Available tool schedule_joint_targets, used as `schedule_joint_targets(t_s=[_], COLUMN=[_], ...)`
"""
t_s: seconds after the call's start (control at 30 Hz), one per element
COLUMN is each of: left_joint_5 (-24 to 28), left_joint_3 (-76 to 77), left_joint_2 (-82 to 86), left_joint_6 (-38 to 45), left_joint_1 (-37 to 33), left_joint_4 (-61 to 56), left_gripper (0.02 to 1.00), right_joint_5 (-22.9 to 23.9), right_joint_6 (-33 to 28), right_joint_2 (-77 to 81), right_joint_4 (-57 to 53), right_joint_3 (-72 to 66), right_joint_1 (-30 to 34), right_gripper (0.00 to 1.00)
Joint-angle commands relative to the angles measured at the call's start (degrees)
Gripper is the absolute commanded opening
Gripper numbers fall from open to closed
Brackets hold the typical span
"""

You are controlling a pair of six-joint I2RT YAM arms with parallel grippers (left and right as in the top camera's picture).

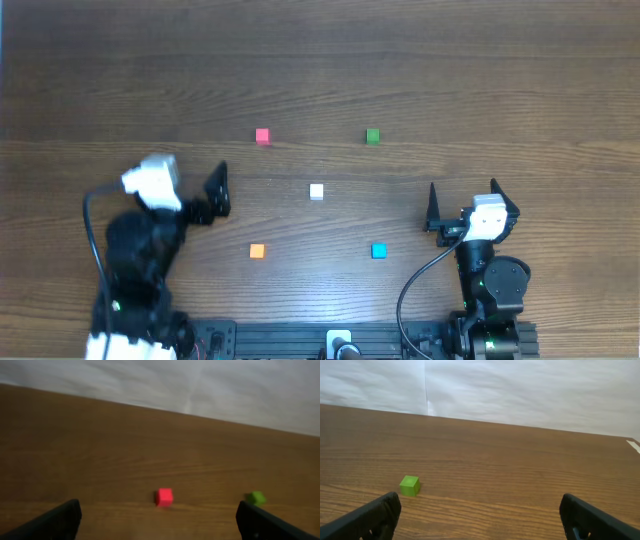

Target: Stack Cubes

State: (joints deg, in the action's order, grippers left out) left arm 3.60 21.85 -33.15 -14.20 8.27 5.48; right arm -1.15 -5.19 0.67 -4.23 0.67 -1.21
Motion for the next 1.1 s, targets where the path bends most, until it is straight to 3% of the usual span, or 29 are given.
schedule_joint_targets(t_s=[0.03,0.23,0.43,1.1], left_joint_5=[-1.11,-4.48,-5.18,-5.18], left_joint_3=[19.08,45.46,60.08,60.35], left_joint_2=[-18.43,-44.76,-64.78,-84.83], left_joint_6=[-0.17,-0.24,-4.2,-6.21], left_joint_1=[2.51,7.93,9.99,9.97], left_joint_4=[7.58,26.03,37.31,36.24], left_gripper=[0.996,0.996,0.978,0.888], right_joint_5=[0.13,0.13,0.13,0.13], right_joint_6=[-0.22,-0.22,-0.22,-0.22], right_joint_2=[-0.33,-0.33,-0.33,-0.33], right_joint_4=[0.0,0.0,0.0,0.0], right_joint_3=[-0.37,-0.37,-0.37,-0.37], right_joint_1=[-0.11,-0.11,-0.11,-0.11], right_gripper=[0.993,0.991,0.993,0.993])
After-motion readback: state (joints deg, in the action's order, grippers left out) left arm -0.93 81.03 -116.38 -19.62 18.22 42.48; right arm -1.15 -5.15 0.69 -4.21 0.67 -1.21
